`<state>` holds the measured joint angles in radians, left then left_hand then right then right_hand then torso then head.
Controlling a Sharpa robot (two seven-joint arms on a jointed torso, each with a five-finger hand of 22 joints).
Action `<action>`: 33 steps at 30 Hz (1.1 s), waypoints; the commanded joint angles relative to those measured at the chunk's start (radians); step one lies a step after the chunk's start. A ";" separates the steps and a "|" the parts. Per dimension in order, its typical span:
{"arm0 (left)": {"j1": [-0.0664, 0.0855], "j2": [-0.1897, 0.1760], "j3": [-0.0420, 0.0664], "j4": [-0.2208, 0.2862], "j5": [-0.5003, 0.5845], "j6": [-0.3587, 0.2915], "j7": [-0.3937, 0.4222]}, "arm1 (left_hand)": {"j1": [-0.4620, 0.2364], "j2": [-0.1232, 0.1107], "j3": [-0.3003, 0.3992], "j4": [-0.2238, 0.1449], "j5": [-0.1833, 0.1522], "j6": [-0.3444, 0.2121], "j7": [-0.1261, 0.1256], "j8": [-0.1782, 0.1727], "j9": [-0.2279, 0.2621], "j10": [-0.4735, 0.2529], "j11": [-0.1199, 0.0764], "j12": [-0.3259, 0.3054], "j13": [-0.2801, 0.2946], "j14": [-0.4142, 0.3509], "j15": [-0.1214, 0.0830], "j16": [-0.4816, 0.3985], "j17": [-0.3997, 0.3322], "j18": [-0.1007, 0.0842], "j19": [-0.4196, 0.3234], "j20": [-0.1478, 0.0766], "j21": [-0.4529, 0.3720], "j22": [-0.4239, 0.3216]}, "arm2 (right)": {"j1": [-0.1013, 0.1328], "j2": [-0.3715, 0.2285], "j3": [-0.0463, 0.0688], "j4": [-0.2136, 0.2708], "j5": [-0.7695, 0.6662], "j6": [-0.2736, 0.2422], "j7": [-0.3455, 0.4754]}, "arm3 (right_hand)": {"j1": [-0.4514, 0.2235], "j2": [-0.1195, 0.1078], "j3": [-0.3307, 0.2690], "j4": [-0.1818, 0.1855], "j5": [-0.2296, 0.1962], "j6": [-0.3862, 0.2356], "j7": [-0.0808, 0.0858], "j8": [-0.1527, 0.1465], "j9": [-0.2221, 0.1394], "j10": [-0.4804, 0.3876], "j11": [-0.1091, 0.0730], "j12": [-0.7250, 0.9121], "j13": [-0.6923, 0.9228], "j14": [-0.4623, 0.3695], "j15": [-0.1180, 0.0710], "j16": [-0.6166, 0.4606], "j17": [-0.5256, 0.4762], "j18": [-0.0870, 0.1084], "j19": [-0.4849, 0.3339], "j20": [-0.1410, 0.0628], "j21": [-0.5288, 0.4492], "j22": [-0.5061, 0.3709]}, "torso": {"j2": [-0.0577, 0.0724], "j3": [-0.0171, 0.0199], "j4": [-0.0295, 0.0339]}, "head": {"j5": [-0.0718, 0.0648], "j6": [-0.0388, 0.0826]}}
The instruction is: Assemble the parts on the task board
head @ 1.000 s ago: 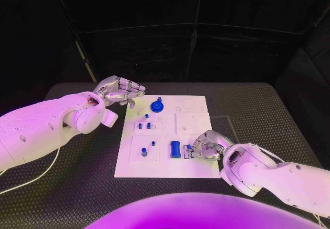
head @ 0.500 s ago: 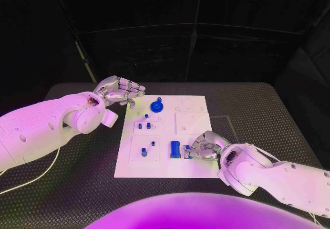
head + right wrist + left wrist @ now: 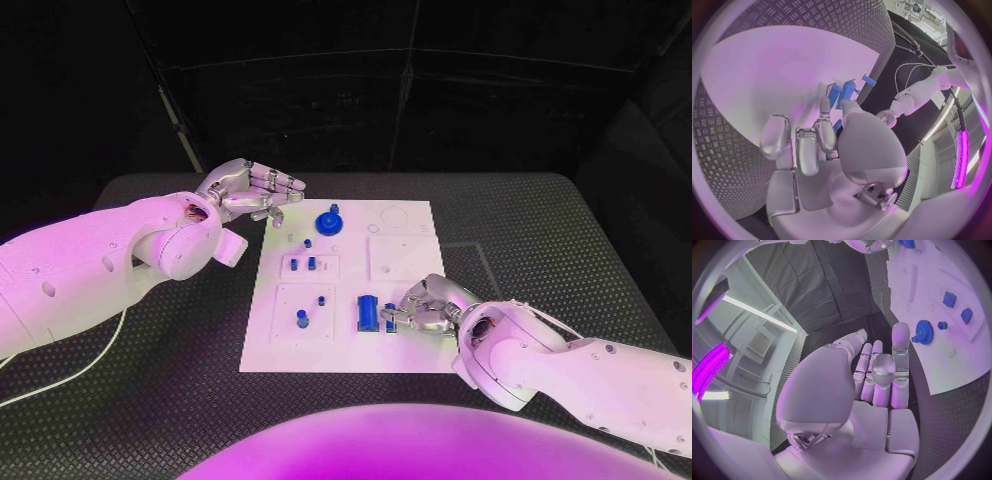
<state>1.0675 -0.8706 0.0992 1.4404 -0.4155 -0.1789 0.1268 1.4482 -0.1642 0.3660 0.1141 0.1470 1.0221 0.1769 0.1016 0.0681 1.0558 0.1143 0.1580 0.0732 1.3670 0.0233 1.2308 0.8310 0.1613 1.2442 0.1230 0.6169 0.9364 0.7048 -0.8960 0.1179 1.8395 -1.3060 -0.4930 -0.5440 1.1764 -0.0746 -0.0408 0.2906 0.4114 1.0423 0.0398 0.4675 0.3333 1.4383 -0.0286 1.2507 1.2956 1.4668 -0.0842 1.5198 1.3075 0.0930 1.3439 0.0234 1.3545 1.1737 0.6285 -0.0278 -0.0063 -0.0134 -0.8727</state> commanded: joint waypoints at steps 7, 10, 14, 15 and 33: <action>0.001 0.002 0.001 0.001 0.004 0.008 0.000 | -0.007 0.003 -0.002 -0.005 0.000 0.000 0.003 0.006 0.000 -0.005 0.002 0.005 0.001 -0.007 0.002 0.003 0.000 0.015 -0.005 0.001 -0.005 -0.001 | 0.001 -0.001 0.000 0.000 -0.006 -0.022 0.009 | -0.047 0.012 -0.060 0.001 -0.117 0.000 0.006 -0.007 0.010 0.003 0.003 -0.002 -0.001 0.084 -0.002 0.003 0.160 -0.007 -0.002 0.005 -0.003 -0.005 | 0.000 0.0000 -0.0005 | -0.002 0.000; 0.001 0.002 0.001 0.001 0.004 0.008 0.000 | -0.007 0.003 -0.002 -0.005 0.000 0.000 0.003 0.006 0.000 -0.005 0.002 0.005 0.001 -0.007 0.002 0.003 0.000 0.015 -0.005 0.001 -0.005 -0.001 | 0.001 -0.004 0.000 0.001 -0.010 -0.022 0.011 | -0.042 0.012 -0.064 0.000 -0.123 -0.001 0.006 -0.008 0.010 0.001 0.003 -0.005 -0.003 0.084 -0.002 0.002 0.158 -0.007 -0.003 0.005 -0.005 -0.007 | 0.000 0.0002 -0.0006 | -0.002 0.000; 0.001 0.001 0.001 0.001 0.004 0.008 0.000 | -0.007 0.003 -0.002 -0.005 0.000 0.000 0.003 0.006 0.000 -0.005 0.002 0.005 0.001 -0.007 0.002 0.003 0.000 0.015 -0.005 0.001 -0.005 -0.001 | 0.001 -0.012 0.000 0.005 -0.017 -0.014 0.016 | 0.001 0.012 -0.068 -0.010 -0.116 -0.005 0.007 -0.009 0.014 -0.001 0.003 -0.007 -0.003 0.083 -0.001 0.001 0.157 -0.007 -0.005 0.005 -0.006 -0.008 | -0.001 0.0005 -0.0006 | -0.003 0.000; 0.001 0.001 0.001 0.001 0.004 0.008 0.000 | -0.007 0.003 -0.002 -0.005 0.000 0.000 0.003 0.006 0.000 -0.005 0.002 0.005 0.001 -0.007 0.002 0.003 0.000 0.015 -0.005 0.001 -0.005 -0.001 | 0.001 -0.014 0.000 0.006 -0.020 -0.011 0.017 | 0.021 0.012 -0.066 -0.016 -0.110 -0.006 0.007 -0.009 0.015 -0.001 0.003 -0.007 -0.004 0.083 -0.002 0.001 0.156 -0.006 -0.005 0.005 -0.007 -0.009 | -0.001 0.0005 -0.0007 | -0.003 0.000; 0.001 -0.002 0.001 0.001 0.004 0.001 0.011 | -0.007 0.003 -0.002 -0.006 0.000 0.000 0.003 0.006 0.000 -0.007 0.002 0.007 0.001 -0.008 0.002 0.003 -0.001 0.016 -0.005 0.001 -0.007 -0.002 | 0.001 -0.047 0.000 0.013 -0.003 -0.035 0.135 | 0.173 0.019 -0.066 -0.088 -0.120 -0.026 0.016 -0.027 0.016 -0.011 0.008 -0.022 -0.012 0.081 0.002 -0.005 0.145 -0.004 -0.015 0.006 -0.018 -0.024 | -0.001 0.0004 -0.0013 | -0.004 0.000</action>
<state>1.0675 -0.8722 0.0992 1.4402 -0.4155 -0.1785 0.1248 1.4482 -0.1642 0.3654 0.1135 0.1470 1.0221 0.1768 0.1018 0.0681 1.0558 0.1144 0.1614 0.0732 1.3645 0.0259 1.2307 0.8307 0.1612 1.2441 0.1231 0.6128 0.9355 0.7046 -0.9404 0.1176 1.8510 -1.3419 -0.4929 -0.5031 1.3466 -0.0612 -0.1019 0.2027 0.2912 1.0240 0.0579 0.4433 0.3510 1.4324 -0.0227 1.2356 1.2941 1.4668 -0.0839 1.5196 1.3074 0.0931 1.3345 0.0326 1.3389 1.1521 0.6276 -0.0276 -0.0075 -0.0175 -0.8727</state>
